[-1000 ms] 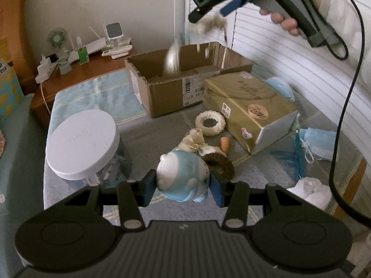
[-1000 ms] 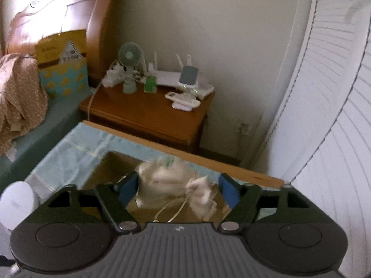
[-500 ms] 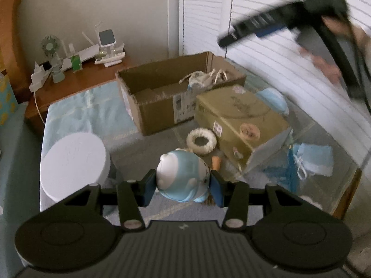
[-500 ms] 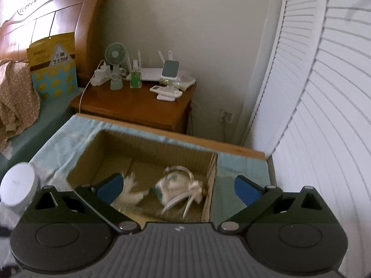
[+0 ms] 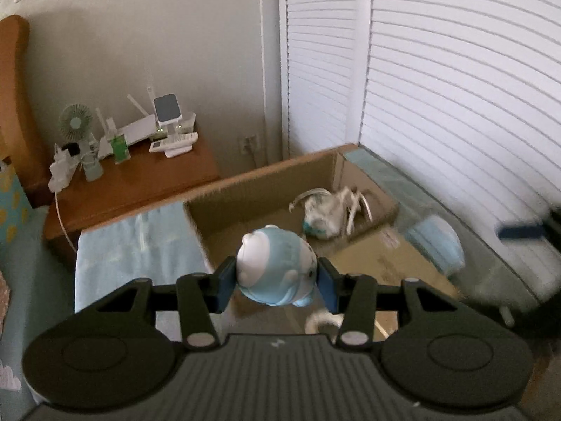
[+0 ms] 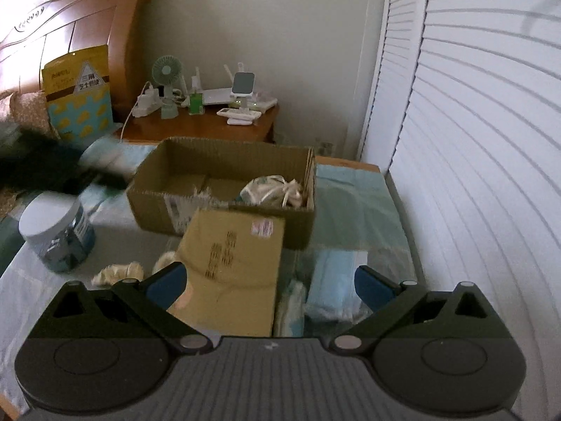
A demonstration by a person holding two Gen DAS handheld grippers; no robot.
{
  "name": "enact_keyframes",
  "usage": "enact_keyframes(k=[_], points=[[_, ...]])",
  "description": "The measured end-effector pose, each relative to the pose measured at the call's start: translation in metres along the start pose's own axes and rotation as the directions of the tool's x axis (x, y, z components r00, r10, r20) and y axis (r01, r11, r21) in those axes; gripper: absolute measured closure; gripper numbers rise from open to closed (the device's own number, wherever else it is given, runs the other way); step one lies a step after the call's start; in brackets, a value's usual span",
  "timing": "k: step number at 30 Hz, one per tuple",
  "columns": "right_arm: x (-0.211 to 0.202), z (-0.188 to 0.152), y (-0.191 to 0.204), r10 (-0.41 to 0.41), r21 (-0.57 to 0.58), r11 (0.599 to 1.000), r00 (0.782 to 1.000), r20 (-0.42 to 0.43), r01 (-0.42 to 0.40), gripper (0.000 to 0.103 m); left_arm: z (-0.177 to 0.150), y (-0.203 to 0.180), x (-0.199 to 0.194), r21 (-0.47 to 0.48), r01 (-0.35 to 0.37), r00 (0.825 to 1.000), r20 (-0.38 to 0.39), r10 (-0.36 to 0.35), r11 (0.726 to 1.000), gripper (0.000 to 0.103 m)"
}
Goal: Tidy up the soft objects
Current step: 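Lower the plush doll into the cardboard box and open the left gripper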
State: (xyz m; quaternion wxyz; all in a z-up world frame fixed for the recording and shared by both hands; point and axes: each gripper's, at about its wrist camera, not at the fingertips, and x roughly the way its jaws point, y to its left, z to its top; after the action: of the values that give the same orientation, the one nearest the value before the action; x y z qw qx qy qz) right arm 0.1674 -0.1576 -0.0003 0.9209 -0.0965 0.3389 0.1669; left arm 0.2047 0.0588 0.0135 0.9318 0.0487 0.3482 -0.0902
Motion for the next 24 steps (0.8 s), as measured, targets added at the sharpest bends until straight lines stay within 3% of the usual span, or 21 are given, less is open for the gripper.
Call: enact_keyframes(k=[9,11,12,13,18,24], points=[[-0.018,-0.013,0.0,-0.015,-0.009,1.0,1.0,0.016,0.015,0.0,0.04,0.01,0.058,-0.055,-0.03,1.0,-0.004,0.03,0.998,0.053],[-0.021,-0.014,-0.003,-0.018,0.0,1.0,1.0,0.019,0.018,0.0,0.045,0.012,0.066,-0.06,-0.045,0.999,0.003,0.045,0.997,0.037],[-0.022,-0.015,-0.003,-0.021,0.002,1.0,1.0,0.02,0.021,0.0,0.047,0.013,0.068,-0.07,-0.06,0.998,0.006,0.06,0.996,0.018],[-0.022,-0.015,-0.004,-0.025,-0.001,1.0,0.999,0.021,0.025,0.0,0.047,0.014,0.069,-0.079,-0.068,0.997,0.014,0.069,0.995,0.01],[-0.023,-0.017,-0.007,-0.027,0.006,1.0,0.999,0.018,0.027,0.0,0.046,0.015,0.063,-0.1,-0.056,0.998,0.021,0.058,0.993,0.009],[-0.026,-0.02,-0.007,-0.034,0.002,0.999,0.999,0.014,0.034,0.0,0.033,0.006,0.044,-0.062,-0.042,0.998,0.033,0.044,0.997,0.007]])
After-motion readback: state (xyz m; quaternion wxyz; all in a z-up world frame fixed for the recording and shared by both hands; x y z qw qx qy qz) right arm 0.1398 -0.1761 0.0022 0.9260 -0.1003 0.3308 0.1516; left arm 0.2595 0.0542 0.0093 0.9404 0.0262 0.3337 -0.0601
